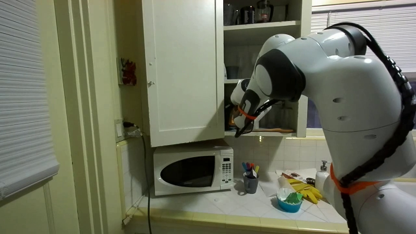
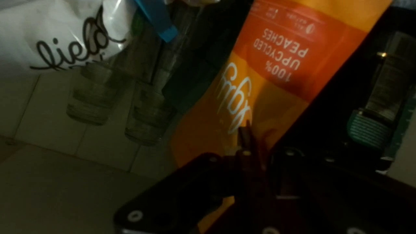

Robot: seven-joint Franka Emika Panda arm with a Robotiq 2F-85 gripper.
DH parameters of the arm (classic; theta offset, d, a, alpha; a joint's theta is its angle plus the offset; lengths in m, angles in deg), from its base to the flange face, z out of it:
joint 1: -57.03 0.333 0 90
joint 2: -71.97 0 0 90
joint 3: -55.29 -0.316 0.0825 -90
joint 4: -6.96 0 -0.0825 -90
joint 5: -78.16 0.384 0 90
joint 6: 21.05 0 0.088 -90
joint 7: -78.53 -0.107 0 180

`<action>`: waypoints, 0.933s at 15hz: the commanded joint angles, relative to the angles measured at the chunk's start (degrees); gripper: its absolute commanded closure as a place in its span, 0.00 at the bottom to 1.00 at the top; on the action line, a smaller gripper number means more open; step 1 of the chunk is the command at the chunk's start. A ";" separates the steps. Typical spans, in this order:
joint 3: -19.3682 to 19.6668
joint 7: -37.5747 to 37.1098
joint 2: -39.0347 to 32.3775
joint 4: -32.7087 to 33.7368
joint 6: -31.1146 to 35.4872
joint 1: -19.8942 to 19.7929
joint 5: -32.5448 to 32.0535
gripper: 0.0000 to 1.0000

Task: Move the orange packet to the bottom shelf

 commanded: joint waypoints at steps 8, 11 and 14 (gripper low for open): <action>9.95 6.97 -3.36 -3.18 -6.41 13.57 6.92 0.05; 20.49 11.92 -6.59 -5.62 -10.45 25.85 8.60 0.00; 30.23 16.57 -10.62 -6.84 -14.25 38.04 7.80 0.00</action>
